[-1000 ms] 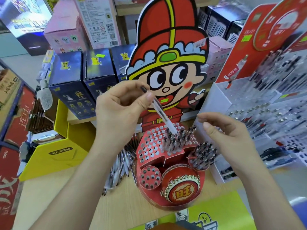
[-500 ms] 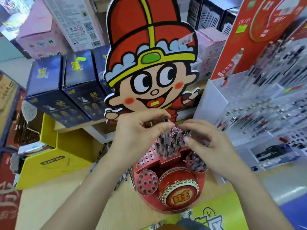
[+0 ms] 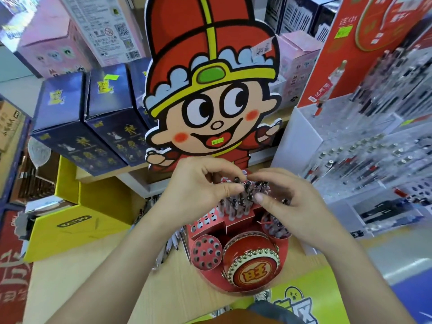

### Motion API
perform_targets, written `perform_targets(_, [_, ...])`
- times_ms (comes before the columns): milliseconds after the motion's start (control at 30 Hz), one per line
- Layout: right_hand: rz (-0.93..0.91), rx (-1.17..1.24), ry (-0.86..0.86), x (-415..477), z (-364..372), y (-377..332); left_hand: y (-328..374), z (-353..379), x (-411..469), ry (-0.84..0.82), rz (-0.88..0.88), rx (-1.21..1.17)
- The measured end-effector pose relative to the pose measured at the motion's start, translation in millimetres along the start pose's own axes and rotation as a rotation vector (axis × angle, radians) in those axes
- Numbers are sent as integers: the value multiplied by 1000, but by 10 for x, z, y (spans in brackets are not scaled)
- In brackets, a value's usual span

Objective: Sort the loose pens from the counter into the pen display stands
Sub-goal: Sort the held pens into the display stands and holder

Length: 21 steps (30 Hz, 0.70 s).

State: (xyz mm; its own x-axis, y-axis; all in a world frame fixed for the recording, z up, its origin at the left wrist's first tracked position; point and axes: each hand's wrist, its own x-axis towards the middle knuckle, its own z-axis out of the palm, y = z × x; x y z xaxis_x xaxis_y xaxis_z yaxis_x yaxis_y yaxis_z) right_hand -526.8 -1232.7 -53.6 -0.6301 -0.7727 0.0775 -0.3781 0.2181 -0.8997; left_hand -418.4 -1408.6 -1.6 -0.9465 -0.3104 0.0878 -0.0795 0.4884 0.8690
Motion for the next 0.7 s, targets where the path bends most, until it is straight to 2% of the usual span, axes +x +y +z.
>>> perform_targets(67, [3, 3, 21, -10, 4, 1, -13, -6, 10, 24, 33, 38])
perform_targets(233, [0, -27, 77, -68, 2, 0, 19, -55, 94, 64, 211, 408])
perform_targets(567, [0, -125, 202, -253, 111, -29, 52, -168, 100, -53, 229, 473])
perform_targets(700, [-6, -105, 221, -306, 205, -80, 82, -152, 100, -86, 311, 524])
